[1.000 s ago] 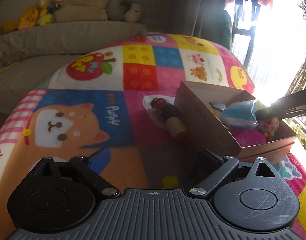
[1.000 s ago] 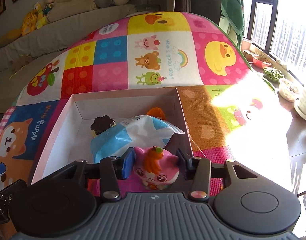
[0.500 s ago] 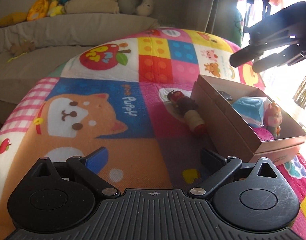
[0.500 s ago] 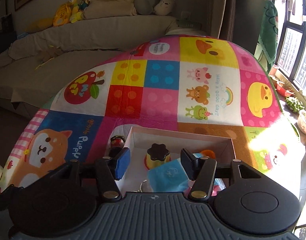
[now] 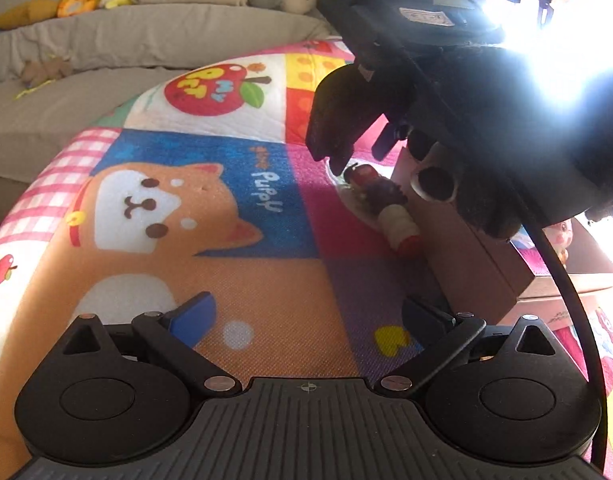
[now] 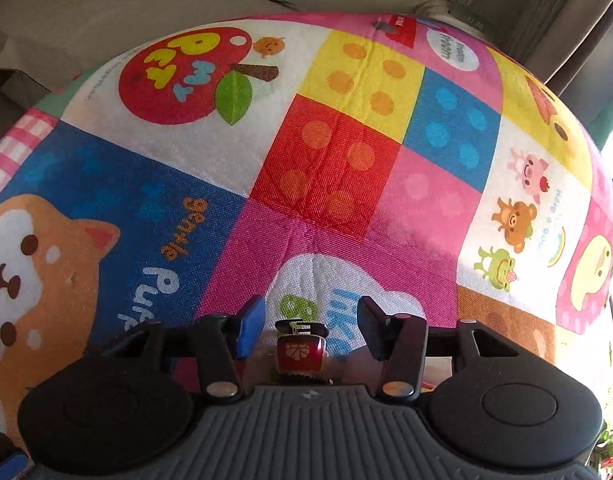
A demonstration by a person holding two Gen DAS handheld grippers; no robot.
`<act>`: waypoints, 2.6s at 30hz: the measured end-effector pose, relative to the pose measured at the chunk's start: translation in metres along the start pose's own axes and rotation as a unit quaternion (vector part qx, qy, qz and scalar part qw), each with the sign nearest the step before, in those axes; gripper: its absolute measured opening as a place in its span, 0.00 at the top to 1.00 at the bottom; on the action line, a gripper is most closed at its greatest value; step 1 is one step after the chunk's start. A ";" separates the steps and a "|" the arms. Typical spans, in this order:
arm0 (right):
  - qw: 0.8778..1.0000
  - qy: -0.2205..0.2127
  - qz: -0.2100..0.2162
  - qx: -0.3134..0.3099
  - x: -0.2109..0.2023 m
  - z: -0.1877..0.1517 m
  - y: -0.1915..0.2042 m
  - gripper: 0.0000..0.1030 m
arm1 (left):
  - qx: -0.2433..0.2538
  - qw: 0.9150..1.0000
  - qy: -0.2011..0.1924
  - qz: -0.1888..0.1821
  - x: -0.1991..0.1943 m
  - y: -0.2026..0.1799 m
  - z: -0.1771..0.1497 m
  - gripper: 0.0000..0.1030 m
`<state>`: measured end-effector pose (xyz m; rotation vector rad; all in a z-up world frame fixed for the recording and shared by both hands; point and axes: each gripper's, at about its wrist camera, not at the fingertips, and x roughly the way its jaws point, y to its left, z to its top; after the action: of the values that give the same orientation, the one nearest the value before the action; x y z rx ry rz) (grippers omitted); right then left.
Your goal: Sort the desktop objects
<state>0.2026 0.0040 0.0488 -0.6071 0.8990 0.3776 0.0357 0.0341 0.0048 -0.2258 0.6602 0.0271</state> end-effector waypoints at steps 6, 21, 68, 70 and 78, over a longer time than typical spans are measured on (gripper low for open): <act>0.999 0.031 0.033 0.013 -0.005 -0.009 0.001 0.70 | 0.005 1.000 0.002 -0.004 -0.001 -0.001 0.000 0.01; 0.968 -0.047 0.238 0.065 -0.139 -0.145 -0.025 0.61 | 0.153 0.980 0.043 -0.117 -0.072 -0.022 -0.061 0.00; 0.961 -0.163 0.037 0.223 -0.138 -0.343 -0.066 0.52 | 0.106 0.994 -0.002 0.036 -0.050 0.011 -0.004 0.00; 0.960 -0.164 0.038 0.223 -0.138 -0.344 -0.066 0.52 | 0.116 0.992 0.004 0.043 -0.038 0.004 -0.002 0.08; 0.961 -0.162 0.034 0.220 -0.138 -0.344 -0.065 0.52 | 0.157 0.987 0.019 0.032 -0.014 -0.008 -0.008 0.48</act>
<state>-0.0510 -0.2720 0.0202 -0.0986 0.6588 0.3141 0.0205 0.0251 0.0094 0.0998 0.6999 -0.0199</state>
